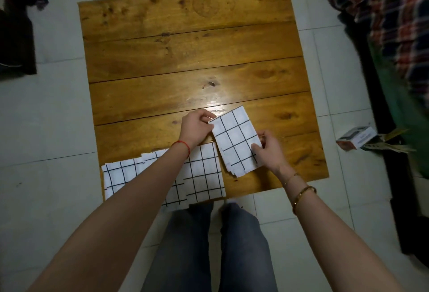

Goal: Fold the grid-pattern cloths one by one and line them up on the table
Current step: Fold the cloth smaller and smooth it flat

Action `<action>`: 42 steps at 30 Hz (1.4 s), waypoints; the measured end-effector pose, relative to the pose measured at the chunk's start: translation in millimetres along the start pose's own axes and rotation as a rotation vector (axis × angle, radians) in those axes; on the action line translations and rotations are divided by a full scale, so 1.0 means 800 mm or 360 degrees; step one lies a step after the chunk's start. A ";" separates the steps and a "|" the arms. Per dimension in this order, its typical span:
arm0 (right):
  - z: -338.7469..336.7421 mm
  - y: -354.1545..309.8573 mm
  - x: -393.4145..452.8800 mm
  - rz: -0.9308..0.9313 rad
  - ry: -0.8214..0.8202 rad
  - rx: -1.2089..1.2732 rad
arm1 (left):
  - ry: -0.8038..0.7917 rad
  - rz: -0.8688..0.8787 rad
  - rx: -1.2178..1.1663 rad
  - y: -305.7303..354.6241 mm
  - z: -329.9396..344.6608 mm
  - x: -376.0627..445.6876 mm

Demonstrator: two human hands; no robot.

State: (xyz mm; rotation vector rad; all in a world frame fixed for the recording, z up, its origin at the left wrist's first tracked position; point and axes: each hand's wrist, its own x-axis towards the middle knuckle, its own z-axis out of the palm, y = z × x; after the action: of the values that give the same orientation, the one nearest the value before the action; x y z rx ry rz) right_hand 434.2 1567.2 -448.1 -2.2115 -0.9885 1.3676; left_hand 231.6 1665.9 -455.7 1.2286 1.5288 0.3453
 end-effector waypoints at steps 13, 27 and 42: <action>0.027 0.081 -0.041 -0.0037 0.0005 -0.0449 | 0.0056 0.0158 0.0475 -0.049 0.062 -0.045; 0.025 0.109 -0.061 -0.0539 0.0426 -0.1238 | 0.0531 0.0261 0.1326 -0.091 0.136 -0.182; 0.035 0.123 -0.066 -0.0564 0.0112 -0.1095 | 0.0317 -0.0110 0.1454 -0.119 0.179 -0.214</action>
State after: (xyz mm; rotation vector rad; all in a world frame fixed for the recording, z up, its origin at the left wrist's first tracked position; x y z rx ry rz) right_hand 430.9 1459.4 -489.0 -2.3269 -1.9330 0.8568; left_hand 283.1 1430.8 -485.1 1.8615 1.9794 -0.3415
